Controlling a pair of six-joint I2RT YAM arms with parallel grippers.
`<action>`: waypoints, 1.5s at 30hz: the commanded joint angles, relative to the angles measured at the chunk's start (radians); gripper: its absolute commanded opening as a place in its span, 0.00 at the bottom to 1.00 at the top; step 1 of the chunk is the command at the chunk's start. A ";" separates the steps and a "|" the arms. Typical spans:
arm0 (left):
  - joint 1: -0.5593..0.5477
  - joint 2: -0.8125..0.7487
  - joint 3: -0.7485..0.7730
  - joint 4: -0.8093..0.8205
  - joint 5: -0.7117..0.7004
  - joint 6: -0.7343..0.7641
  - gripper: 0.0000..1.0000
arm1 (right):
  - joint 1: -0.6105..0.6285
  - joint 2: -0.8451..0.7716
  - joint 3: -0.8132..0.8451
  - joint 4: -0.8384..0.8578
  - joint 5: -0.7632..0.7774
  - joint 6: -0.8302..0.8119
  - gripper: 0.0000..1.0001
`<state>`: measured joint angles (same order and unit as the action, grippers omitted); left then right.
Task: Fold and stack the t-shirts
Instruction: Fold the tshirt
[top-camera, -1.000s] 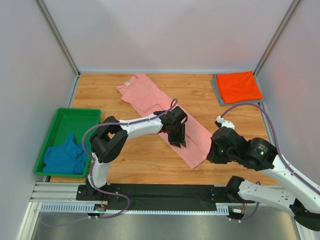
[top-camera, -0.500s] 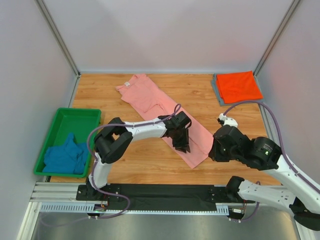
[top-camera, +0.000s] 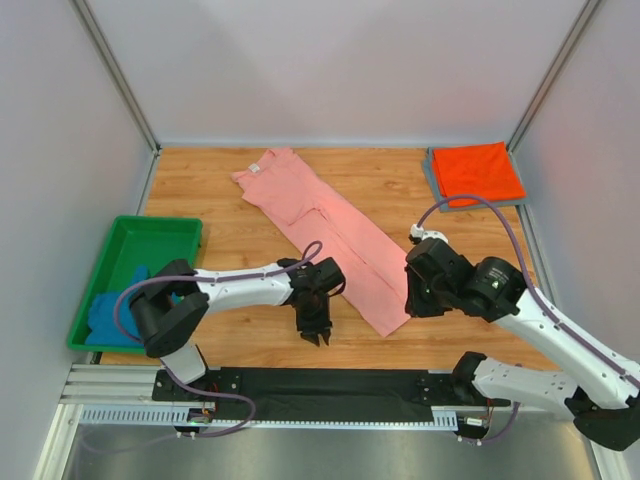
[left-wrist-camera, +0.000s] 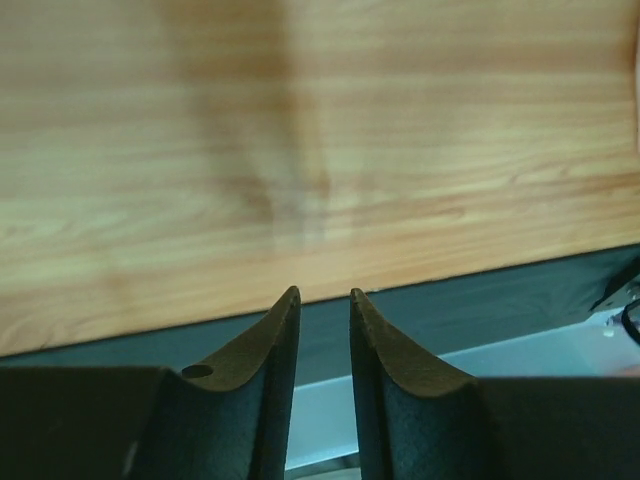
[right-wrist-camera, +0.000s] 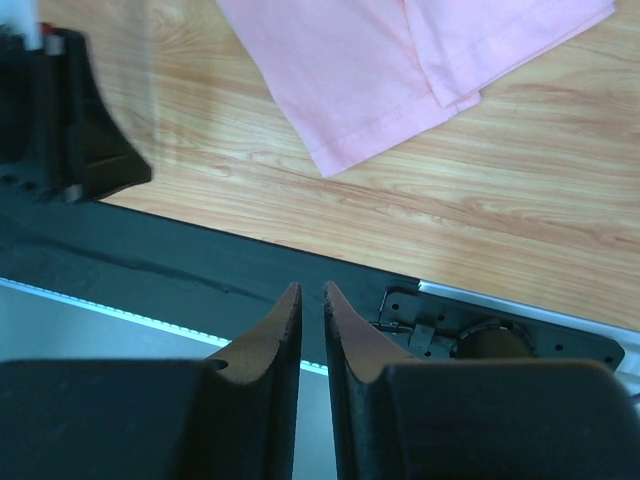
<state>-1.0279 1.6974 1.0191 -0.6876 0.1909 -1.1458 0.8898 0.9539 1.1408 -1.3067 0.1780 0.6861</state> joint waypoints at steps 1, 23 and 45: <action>-0.014 -0.149 -0.033 -0.093 -0.047 -0.055 0.34 | -0.058 0.031 -0.044 0.078 -0.095 -0.098 0.17; 0.580 0.054 0.550 -0.142 -0.231 0.300 0.31 | -0.246 0.181 -0.036 0.224 -0.216 -0.152 0.06; 0.815 0.780 1.168 -0.297 -0.156 0.495 0.27 | -0.242 0.430 -0.231 0.556 -0.086 -0.040 0.00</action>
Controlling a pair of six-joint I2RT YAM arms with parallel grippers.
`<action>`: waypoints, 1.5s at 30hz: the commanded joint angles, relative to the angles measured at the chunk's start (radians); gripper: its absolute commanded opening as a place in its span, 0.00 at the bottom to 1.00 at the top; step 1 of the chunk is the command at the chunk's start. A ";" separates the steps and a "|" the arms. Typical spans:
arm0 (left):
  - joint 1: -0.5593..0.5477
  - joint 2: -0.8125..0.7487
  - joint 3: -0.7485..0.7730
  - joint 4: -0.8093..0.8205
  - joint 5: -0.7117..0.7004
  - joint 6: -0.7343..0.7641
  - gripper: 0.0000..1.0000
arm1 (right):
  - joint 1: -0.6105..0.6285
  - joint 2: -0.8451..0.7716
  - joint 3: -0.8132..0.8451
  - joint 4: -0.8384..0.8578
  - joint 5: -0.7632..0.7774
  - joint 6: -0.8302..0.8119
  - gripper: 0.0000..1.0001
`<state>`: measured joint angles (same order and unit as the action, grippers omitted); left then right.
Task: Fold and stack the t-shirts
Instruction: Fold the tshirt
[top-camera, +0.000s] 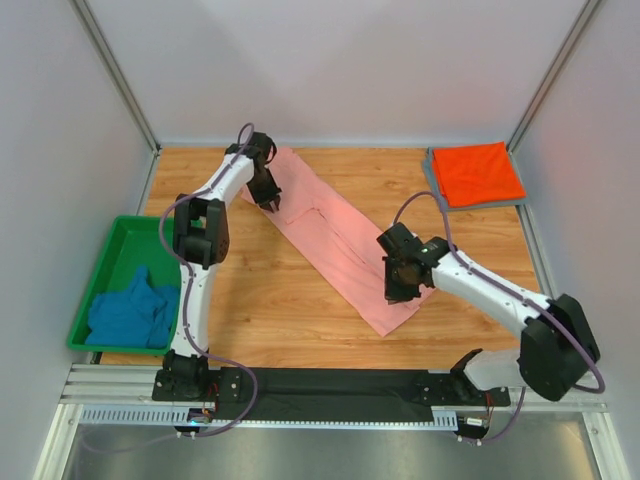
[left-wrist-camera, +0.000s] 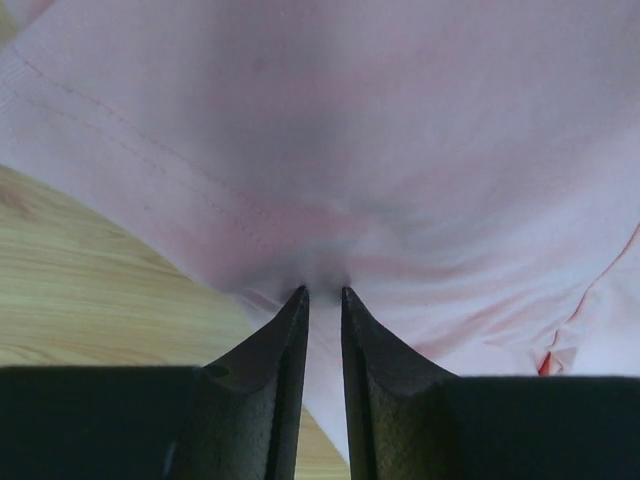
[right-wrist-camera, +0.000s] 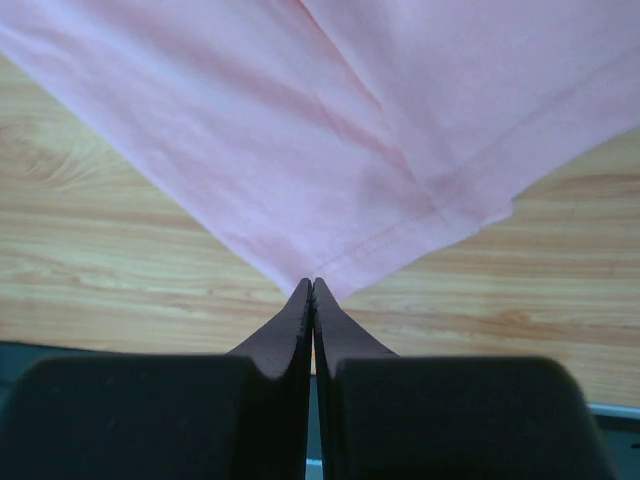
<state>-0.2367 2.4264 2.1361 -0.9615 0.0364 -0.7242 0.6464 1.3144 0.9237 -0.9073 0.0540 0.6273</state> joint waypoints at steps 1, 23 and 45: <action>0.030 0.060 0.064 -0.023 -0.004 0.080 0.27 | 0.012 0.094 -0.011 0.186 0.044 0.020 0.00; 0.126 0.129 0.137 0.217 0.306 0.200 0.35 | 0.377 0.356 0.101 0.146 0.100 0.368 0.00; -0.007 -0.540 -0.491 0.170 0.307 0.031 0.43 | -0.160 0.201 0.182 -0.071 -0.289 -0.219 0.32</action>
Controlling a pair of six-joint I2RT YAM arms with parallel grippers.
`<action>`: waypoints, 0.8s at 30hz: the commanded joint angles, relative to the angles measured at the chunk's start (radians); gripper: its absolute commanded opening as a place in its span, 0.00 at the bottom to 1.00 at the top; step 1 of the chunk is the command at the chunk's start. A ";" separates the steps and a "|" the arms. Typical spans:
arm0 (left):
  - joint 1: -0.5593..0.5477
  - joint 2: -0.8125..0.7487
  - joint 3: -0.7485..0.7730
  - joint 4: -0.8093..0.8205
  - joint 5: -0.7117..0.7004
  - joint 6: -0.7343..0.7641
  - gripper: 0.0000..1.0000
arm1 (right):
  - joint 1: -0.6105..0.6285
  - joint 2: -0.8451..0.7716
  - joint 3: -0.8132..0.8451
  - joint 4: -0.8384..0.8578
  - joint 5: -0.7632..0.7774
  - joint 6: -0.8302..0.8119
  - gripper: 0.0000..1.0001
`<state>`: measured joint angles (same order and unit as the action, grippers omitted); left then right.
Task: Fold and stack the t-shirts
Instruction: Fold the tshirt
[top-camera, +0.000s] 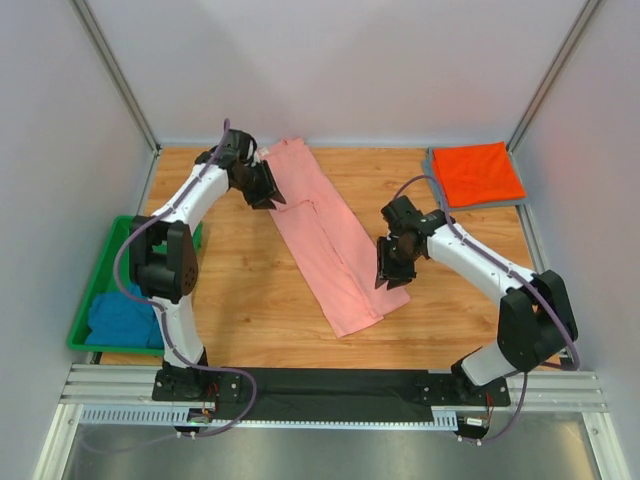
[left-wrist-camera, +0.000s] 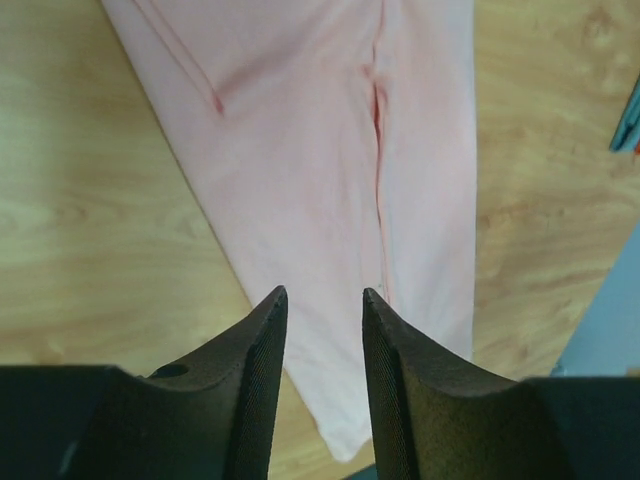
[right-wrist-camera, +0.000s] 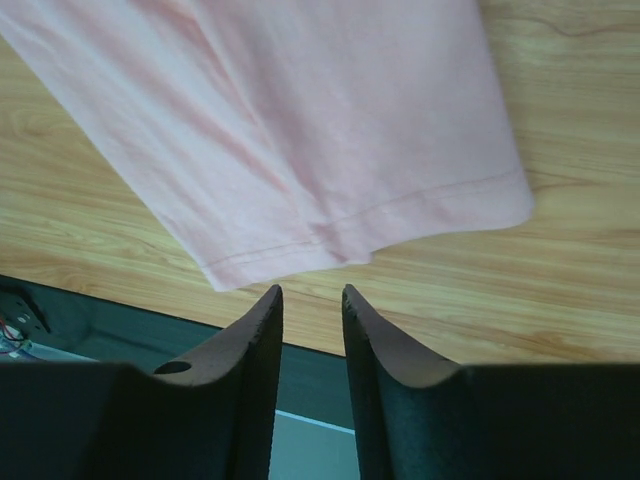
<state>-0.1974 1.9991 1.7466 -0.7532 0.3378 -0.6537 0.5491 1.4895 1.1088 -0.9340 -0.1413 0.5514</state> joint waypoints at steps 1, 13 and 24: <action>-0.060 -0.150 -0.201 -0.012 0.026 -0.050 0.44 | -0.083 0.046 0.002 -0.054 -0.102 -0.172 0.37; -0.425 -0.468 -0.759 0.311 0.046 -0.383 0.50 | -0.380 0.268 0.106 -0.066 -0.236 -0.361 0.42; -0.557 -0.416 -0.894 0.428 0.023 -0.544 0.54 | -0.403 0.377 0.083 -0.051 -0.273 -0.430 0.38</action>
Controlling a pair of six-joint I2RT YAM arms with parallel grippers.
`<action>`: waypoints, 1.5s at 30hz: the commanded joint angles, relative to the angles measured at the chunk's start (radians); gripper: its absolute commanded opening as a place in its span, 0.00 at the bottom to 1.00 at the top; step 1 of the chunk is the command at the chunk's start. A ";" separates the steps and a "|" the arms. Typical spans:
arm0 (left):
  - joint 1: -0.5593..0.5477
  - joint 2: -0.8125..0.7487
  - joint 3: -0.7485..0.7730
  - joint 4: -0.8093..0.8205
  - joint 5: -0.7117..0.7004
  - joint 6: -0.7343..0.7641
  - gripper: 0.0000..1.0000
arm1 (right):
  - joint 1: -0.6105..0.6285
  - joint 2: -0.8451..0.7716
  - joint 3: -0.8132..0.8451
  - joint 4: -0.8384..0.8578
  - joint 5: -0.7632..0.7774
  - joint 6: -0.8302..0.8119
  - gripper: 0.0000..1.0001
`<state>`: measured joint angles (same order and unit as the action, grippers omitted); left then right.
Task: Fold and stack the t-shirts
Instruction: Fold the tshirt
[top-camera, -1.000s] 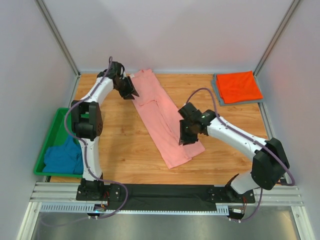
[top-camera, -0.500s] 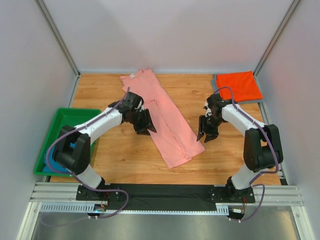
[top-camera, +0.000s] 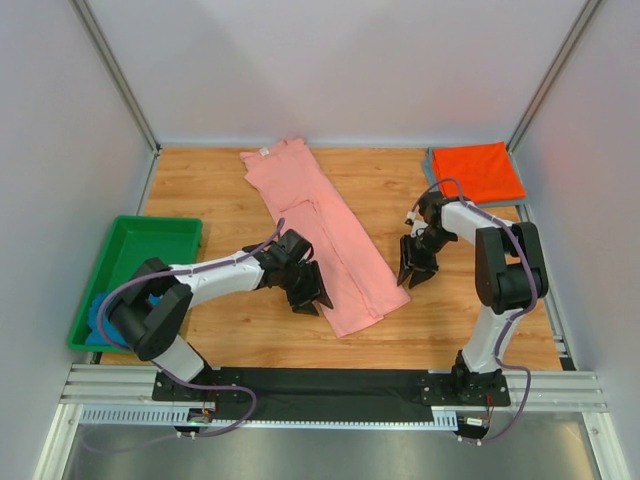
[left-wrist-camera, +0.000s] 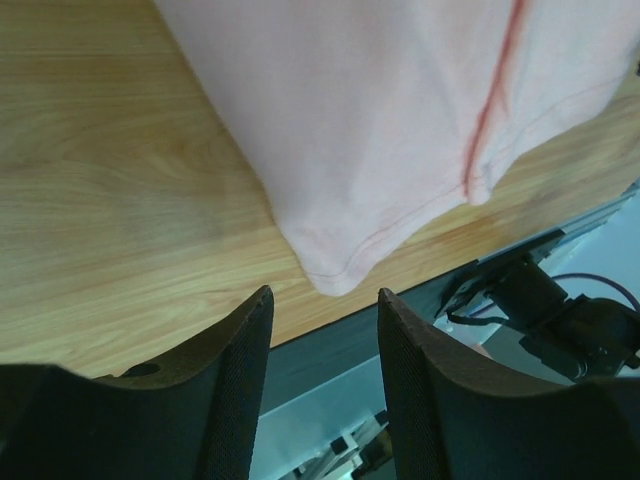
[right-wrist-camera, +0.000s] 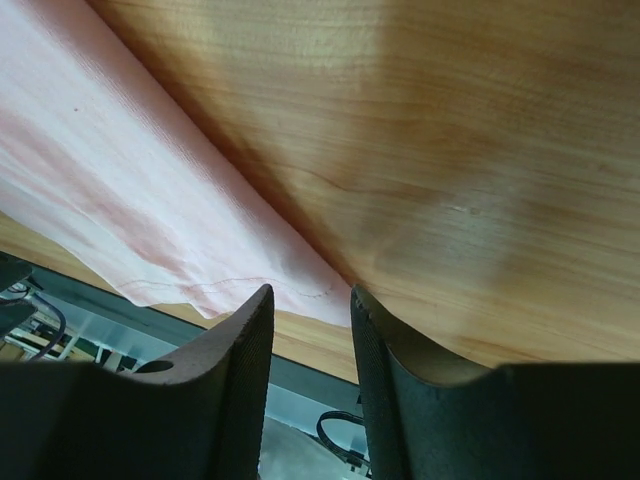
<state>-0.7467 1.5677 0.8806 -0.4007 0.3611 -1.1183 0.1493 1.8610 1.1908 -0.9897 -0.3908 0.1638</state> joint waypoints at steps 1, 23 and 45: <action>-0.016 0.020 -0.028 0.071 -0.001 -0.080 0.54 | -0.004 0.001 -0.006 0.006 -0.008 -0.047 0.38; -0.151 0.087 -0.065 0.097 -0.053 -0.178 0.53 | -0.004 -0.068 -0.094 0.043 0.041 -0.030 0.15; -0.155 -0.012 -0.032 -0.303 -0.200 0.035 0.02 | 0.154 -0.244 -0.330 0.135 -0.028 0.290 0.00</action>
<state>-0.8970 1.6497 0.8764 -0.5163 0.2424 -1.1591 0.2390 1.6978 0.9009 -0.8970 -0.3969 0.3424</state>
